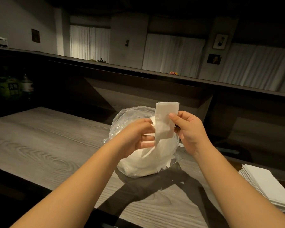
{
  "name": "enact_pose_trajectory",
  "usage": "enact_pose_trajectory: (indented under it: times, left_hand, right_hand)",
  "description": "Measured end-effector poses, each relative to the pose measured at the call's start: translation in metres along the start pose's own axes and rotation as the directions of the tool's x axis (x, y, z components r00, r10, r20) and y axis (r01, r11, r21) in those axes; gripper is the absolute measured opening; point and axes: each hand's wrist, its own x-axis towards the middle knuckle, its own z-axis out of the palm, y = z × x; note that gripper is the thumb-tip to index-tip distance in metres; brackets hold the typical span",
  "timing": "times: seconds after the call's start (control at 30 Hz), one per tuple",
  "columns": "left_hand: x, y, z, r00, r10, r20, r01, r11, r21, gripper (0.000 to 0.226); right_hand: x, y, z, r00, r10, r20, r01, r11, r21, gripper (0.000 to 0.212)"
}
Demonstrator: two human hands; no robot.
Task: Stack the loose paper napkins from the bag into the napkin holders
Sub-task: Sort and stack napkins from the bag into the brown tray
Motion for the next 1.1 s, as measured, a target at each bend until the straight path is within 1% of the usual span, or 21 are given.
enact_pose_trajectory:
  times: [0.07, 0.17, 0.23, 0.27, 0.33, 0.37, 0.43, 0.5, 0.53, 0.6, 0.63, 0.67, 0.7, 0.77, 0.83, 0.93, 1.03, 1.1]
  left_hand:
    - [-0.002, -0.004, -0.003, 0.998, -0.011, 0.054, 0.006, 0.994, 0.107, 0.033]
    - [-0.005, -0.005, -0.007, 0.986, 0.003, 0.164, -0.017, 0.996, 0.086, 0.052]
    - [-0.006, -0.005, -0.006, 0.981, 0.035, 0.189, -0.061, 0.989, 0.133, 0.052]
    - [-0.004, -0.006, -0.004, 0.985, 0.066, 0.160, -0.094, 0.979, 0.179, 0.046]
    - [-0.001, -0.009, 0.001, 0.988, 0.147, 0.056, -0.157, 0.946, 0.284, 0.031]
    - [0.001, -0.011, 0.002, 0.983, 0.184, 0.003, -0.176, 0.936, 0.305, 0.030]
    - [0.003, -0.013, 0.002, 0.970, 0.238, -0.050, -0.218, 0.941, 0.260, 0.031]
    - [0.003, -0.012, 0.000, 0.961, 0.273, -0.040, -0.258, 0.942, 0.214, 0.029]
    - [0.002, -0.011, -0.002, 0.960, 0.280, -0.025, -0.268, 0.938, 0.221, 0.029]
    - [0.003, -0.011, -0.006, 0.954, 0.298, -0.030, -0.278, 0.918, 0.283, 0.033]
    - [0.004, -0.012, -0.007, 0.948, 0.313, -0.052, -0.282, 0.906, 0.315, 0.037]
    - [0.005, -0.013, -0.007, 0.941, 0.329, -0.074, -0.288, 0.899, 0.330, 0.041]
    - [0.005, -0.014, -0.008, 0.936, 0.341, -0.083, -0.296, 0.894, 0.336, 0.044]
    - [0.006, -0.015, -0.009, 0.929, 0.362, -0.081, -0.318, 0.889, 0.329, 0.045]
    - [0.005, -0.011, -0.009, 0.938, 0.332, -0.095, -0.295, 0.913, 0.280, 0.042]
    - [0.003, -0.003, -0.008, 0.954, 0.290, -0.070, -0.274, 0.945, 0.180, 0.020]
    - [0.002, 0.002, -0.007, 0.959, 0.281, -0.038, -0.275, 0.955, 0.110, 0.025]
    - [0.002, 0.002, -0.009, 0.957, 0.281, -0.067, -0.270, 0.953, 0.135, 0.025]
  right_hand:
    - [-0.001, -0.002, 0.000, 1.000, 0.003, -0.003, -0.003, 1.000, 0.014, 0.013]
    - [-0.001, -0.001, -0.002, 1.000, -0.013, -0.026, 0.013, 1.000, -0.004, 0.014]
    - [0.000, 0.000, -0.002, 0.999, -0.031, -0.043, 0.030, 0.999, -0.025, 0.013]
    - [0.000, 0.001, -0.003, 0.998, -0.038, -0.043, 0.037, 0.999, -0.024, 0.014]
    - [-0.001, 0.000, -0.004, 0.999, -0.050, -0.020, 0.050, 0.999, 0.016, 0.019]
    - [-0.001, -0.001, -0.006, 0.998, -0.053, 0.014, 0.053, 0.997, 0.059, 0.021]
    - [-0.002, -0.004, -0.014, 0.989, -0.041, 0.141, 0.018, 0.987, 0.161, 0.024]
    - [-0.005, -0.008, -0.024, 0.960, -0.001, 0.281, -0.057, 0.978, 0.199, 0.032]
    - [-0.007, -0.011, -0.029, 0.949, 0.015, 0.314, -0.082, 0.976, 0.202, 0.038]
    - [-0.009, -0.015, -0.033, 0.961, 0.033, 0.274, -0.109, 0.957, 0.268, 0.045]
    - [-0.011, -0.017, -0.034, 0.972, 0.039, 0.233, -0.117, 0.936, 0.332, 0.044]
    - [-0.011, -0.018, -0.033, 0.981, 0.051, 0.186, -0.121, 0.916, 0.383, 0.038]
    - [-0.012, -0.020, -0.030, 0.986, 0.068, 0.152, -0.123, 0.911, 0.393, 0.032]
    - [-0.012, -0.017, -0.025, 0.987, 0.103, 0.124, -0.133, 0.956, 0.263, 0.021]
    - [-0.012, -0.011, -0.016, 0.983, 0.131, 0.130, -0.144, 0.985, 0.095, 0.010]
    - [-0.012, 0.003, -0.002, 0.980, 0.163, 0.112, -0.154, 0.985, -0.084, 0.013]
    - [-0.009, 0.010, 0.009, 0.983, 0.170, 0.066, -0.161, 0.980, -0.118, 0.016]
    - [-0.007, 0.015, 0.015, 0.984, 0.169, 0.051, -0.162, 0.979, -0.121, 0.017]
